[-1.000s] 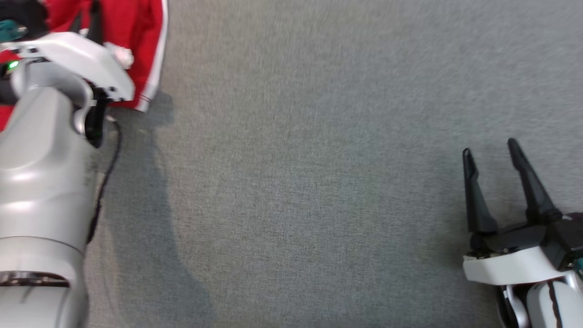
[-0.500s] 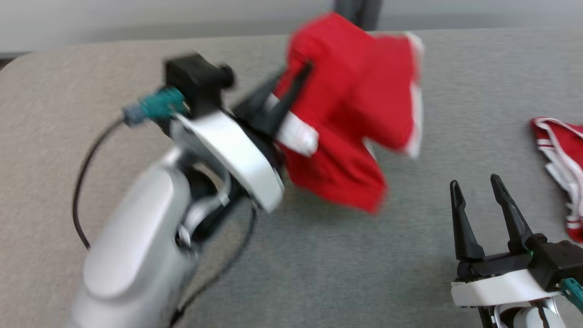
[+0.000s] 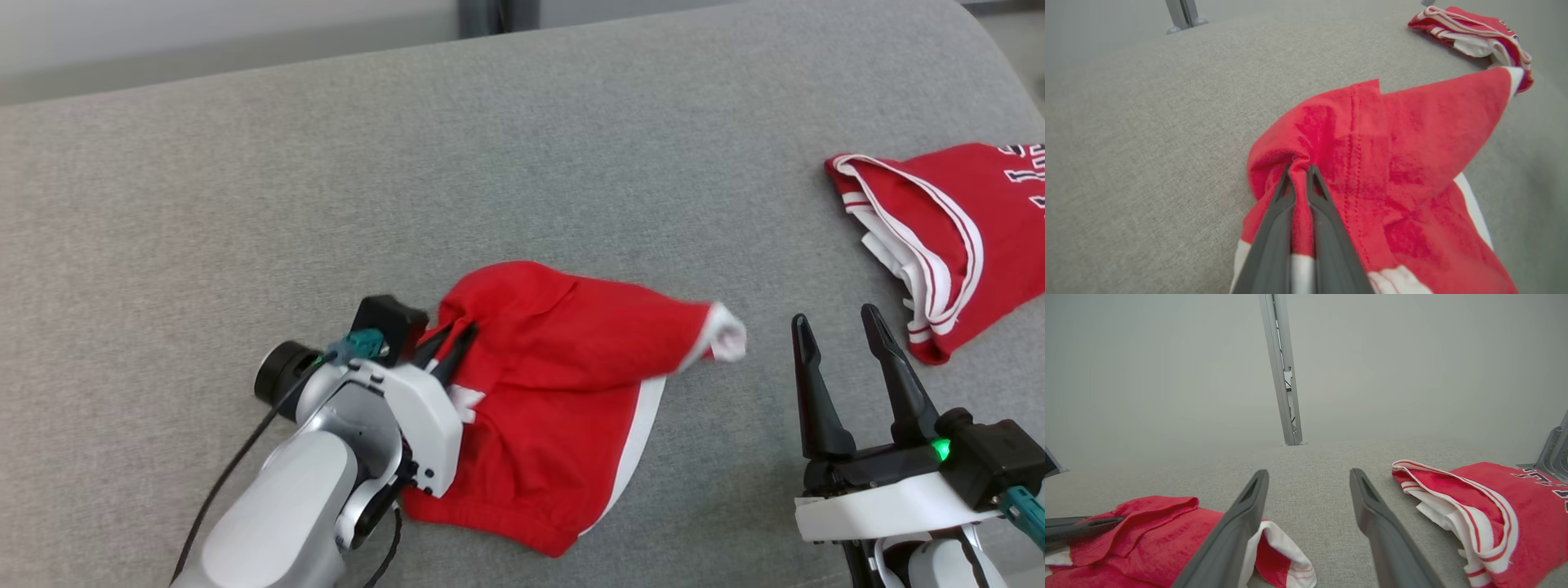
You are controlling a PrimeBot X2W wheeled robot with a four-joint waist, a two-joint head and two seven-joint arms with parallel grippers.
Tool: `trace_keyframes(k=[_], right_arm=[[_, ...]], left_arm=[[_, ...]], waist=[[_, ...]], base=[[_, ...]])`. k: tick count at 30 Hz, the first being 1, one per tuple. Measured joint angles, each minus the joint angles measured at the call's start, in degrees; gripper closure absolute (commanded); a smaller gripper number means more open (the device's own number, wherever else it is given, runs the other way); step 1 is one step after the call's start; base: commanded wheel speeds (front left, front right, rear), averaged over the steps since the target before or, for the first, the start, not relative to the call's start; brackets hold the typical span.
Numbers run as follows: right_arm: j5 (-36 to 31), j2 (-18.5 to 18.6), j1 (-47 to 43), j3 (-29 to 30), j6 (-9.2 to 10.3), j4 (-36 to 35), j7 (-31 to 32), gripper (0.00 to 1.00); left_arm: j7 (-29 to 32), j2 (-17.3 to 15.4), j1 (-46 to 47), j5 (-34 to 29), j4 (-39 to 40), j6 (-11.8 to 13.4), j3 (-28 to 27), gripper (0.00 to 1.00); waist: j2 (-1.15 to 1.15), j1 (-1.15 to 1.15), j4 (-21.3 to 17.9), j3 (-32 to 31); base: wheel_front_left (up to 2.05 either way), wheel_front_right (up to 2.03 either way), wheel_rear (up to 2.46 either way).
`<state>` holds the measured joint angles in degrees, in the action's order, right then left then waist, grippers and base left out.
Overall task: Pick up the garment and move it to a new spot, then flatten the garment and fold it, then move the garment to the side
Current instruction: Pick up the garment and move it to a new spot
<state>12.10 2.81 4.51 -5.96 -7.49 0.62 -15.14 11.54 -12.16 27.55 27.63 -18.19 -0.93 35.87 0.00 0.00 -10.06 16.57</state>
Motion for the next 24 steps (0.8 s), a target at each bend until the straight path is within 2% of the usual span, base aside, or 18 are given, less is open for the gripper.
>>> trace_keyframes(k=[3,4,5,6,11,14,17,21,24], right_arm=[[0.2,0.0,0.2,-0.1,0.00,0.1,0.0,0.00],[0.2,0.0,0.2,-0.1,0.00,0.2,0.0,0.00],[0.3,0.0,0.2,-0.1,0.00,0.3,0.0,0.00],[0.3,0.0,0.2,0.0,0.00,0.3,0.0,0.00],[-0.1,0.0,-1.3,1.4,-0.01,0.8,0.0,0.00],[-1.0,0.0,-2.4,2.0,-0.01,0.8,0.0,0.00],[-1.9,-0.1,-3.9,3.4,-0.01,0.3,0.0,0.00],[-2.9,-0.1,-5.6,4.6,-0.01,-0.4,0.0,0.00],[-3.8,-0.1,-6.9,5.8,-0.01,-0.7,0.0,0.00]], left_arm=[[-7.0,2.0,1.4,-1.4,-9.2,0.4,-0.3,1.00],[-9.7,2.6,2.1,-1.7,-11.5,0.8,-0.6,0.75],[-12.0,3.1,2.6,-2.5,-13.7,1.0,-0.7,0.24],[-14.0,3.9,2.7,-2.2,-15.5,1.1,-1.1,0.00],[-22.5,5.5,2.0,-0.8,-20.7,2.1,-3.2,0.00],[-25.6,5.9,-0.5,0.5,-19.3,3.3,-5.6,0.00],[-26.5,6.0,-4.4,0.5,-13.1,4.6,-8.2,0.00],[-26.5,5.2,-13.2,-4.1,1.5,7.7,-13.7,0.00],[-26.5,5.4,-21.2,-7.3,9.7,8.7,-18.2,0.00]], waist=[[0.00,0.00,-0.8,0.7],[0.00,0.00,-1.0,0.7],[0.00,0.00,-1.0,0.6],[0.00,0.00,-0.9,0.5],[0.00,0.00,0.5,-0.9],[0.00,0.00,1.8,-2.5],[0.00,0.00,3.4,-4.3],[0.00,0.00,5.6,-6.9],[0.00,0.00,7.1,-9.0]], base=[[0.00,0.00,0.00],[0.00,0.00,0.00],[0.00,0.00,0.00],[0.00,0.00,0.00],[0.00,0.00,0.00],[0.00,0.00,0.00],[0.00,0.00,0.00],[0.00,0.00,0.00],[0.00,0.00,0.00]])
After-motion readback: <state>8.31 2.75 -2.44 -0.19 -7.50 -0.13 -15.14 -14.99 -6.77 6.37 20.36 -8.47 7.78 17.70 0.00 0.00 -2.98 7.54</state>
